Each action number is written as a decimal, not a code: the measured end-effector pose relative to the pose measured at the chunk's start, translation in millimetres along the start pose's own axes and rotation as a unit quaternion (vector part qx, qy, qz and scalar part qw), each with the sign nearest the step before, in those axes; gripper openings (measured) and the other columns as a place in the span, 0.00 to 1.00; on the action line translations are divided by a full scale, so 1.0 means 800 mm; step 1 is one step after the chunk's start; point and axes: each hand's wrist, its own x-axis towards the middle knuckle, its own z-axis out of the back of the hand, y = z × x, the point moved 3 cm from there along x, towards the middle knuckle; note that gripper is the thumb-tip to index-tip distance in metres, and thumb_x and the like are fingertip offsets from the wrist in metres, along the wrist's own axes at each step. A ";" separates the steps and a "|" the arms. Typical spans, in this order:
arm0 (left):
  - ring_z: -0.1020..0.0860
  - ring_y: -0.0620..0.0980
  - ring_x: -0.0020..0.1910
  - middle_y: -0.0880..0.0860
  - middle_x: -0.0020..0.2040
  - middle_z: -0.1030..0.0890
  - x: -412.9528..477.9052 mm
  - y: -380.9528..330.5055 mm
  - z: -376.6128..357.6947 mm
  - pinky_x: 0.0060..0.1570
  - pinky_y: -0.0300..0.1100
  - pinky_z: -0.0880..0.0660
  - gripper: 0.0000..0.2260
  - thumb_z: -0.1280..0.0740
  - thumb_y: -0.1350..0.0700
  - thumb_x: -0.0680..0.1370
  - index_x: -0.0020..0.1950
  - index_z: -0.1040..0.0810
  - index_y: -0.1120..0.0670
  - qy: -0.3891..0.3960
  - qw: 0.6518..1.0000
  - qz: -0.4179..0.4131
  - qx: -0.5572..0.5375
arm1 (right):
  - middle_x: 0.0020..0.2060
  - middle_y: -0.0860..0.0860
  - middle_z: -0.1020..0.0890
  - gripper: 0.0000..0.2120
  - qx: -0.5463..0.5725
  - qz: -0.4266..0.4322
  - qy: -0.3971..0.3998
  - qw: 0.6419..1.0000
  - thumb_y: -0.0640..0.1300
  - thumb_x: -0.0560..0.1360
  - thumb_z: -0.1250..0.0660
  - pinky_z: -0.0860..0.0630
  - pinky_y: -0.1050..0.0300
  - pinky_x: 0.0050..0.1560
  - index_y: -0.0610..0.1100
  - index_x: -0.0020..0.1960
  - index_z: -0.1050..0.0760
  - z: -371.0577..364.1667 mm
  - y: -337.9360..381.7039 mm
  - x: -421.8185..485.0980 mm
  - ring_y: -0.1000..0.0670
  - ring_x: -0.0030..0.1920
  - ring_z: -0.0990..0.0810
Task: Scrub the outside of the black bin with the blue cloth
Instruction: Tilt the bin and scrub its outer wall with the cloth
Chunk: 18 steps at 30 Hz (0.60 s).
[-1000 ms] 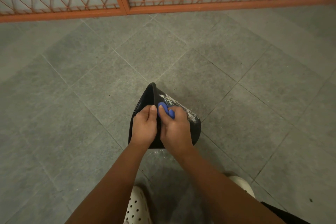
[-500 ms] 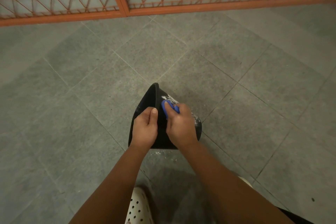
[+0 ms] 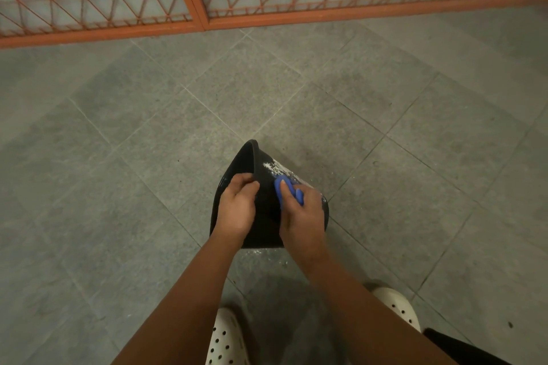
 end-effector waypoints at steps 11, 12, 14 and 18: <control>0.27 0.49 0.62 0.54 0.65 0.26 -0.005 -0.007 -0.007 0.59 0.40 0.33 0.22 0.49 0.50 0.83 0.77 0.43 0.51 0.004 0.975 -0.083 0.206 | 0.50 0.41 0.23 0.20 0.029 -0.055 0.032 0.998 0.46 0.76 0.45 0.23 0.47 0.41 0.43 0.66 0.29 -0.008 -0.005 -0.025 0.44 0.47 0.24; 0.25 0.47 0.58 0.53 0.61 0.25 -0.006 -0.009 -0.010 0.57 0.41 0.30 0.21 0.49 0.50 0.83 0.76 0.41 0.51 0.002 0.975 -0.093 0.200 | 0.50 0.41 0.23 0.20 0.031 -0.046 0.031 0.998 0.45 0.76 0.45 0.23 0.47 0.42 0.43 0.66 0.29 -0.008 -0.002 -0.021 0.44 0.48 0.24; 0.25 0.38 0.46 0.48 0.53 0.24 -0.007 -0.013 -0.014 0.50 0.36 0.30 0.20 0.49 0.51 0.83 0.76 0.40 0.51 0.001 0.974 -0.095 0.207 | 0.50 0.41 0.23 0.20 0.024 -0.021 0.034 0.999 0.45 0.76 0.44 0.24 0.48 0.44 0.43 0.66 0.30 -0.008 -0.002 -0.012 0.43 0.48 0.24; 0.27 0.39 0.35 0.45 0.39 0.27 -0.011 -0.018 -0.019 0.33 0.25 0.31 0.22 0.49 0.54 0.84 0.78 0.46 0.53 -0.008 0.969 -0.081 0.234 | 0.46 0.42 0.24 0.20 0.021 -0.093 0.040 0.995 0.47 0.75 0.46 0.22 0.47 0.38 0.44 0.64 0.28 -0.005 -0.014 -0.007 0.43 0.45 0.25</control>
